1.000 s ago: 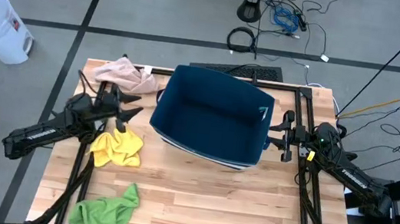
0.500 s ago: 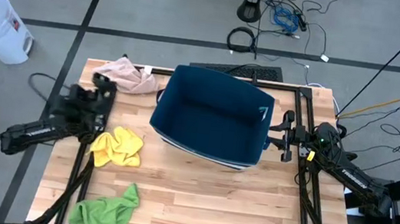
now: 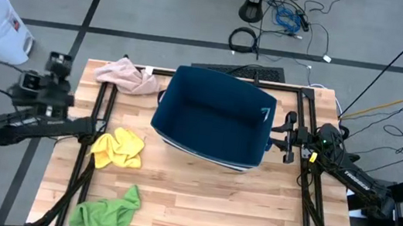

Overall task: Fold towel
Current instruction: Fold the yellow towel

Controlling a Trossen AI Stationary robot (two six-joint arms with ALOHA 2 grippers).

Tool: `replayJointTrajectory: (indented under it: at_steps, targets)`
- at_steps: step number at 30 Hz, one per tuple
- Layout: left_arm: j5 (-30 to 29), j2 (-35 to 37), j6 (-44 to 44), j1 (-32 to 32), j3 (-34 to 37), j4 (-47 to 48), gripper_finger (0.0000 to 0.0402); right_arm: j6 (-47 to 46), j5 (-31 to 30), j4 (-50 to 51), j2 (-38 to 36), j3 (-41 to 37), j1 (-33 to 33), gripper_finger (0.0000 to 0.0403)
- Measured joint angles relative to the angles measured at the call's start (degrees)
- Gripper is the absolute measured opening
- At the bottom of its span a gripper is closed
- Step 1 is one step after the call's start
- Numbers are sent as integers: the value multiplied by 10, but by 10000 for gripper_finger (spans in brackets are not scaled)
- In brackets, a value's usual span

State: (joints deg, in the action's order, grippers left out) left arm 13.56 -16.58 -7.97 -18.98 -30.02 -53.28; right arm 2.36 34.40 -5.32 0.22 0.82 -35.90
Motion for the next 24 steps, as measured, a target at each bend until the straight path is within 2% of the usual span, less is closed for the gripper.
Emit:
replayJointTrajectory:
  at_steps: [4,7,10,14,20,22,24]
  targets:
    - [0,-43,26,0,-107,179,222,0,0,0,0,0,0,146]
    - [-1,-84,58,0,-197,389,222,0,0,0,0,0,0,146]
    - [-31,-132,88,0,-277,619,222,0,0,0,0,0,0,146]
    - [-50,-188,99,0,-319,831,222,0,0,0,0,0,0,146]
    - [-72,-234,93,0,-313,1008,222,0,0,0,0,0,0,146]
    - [-71,-244,87,0,-289,1008,222,0,0,0,0,0,0,146]
    - [-51,-251,89,6,-248,931,222,0,0,0,0,0,0,146]
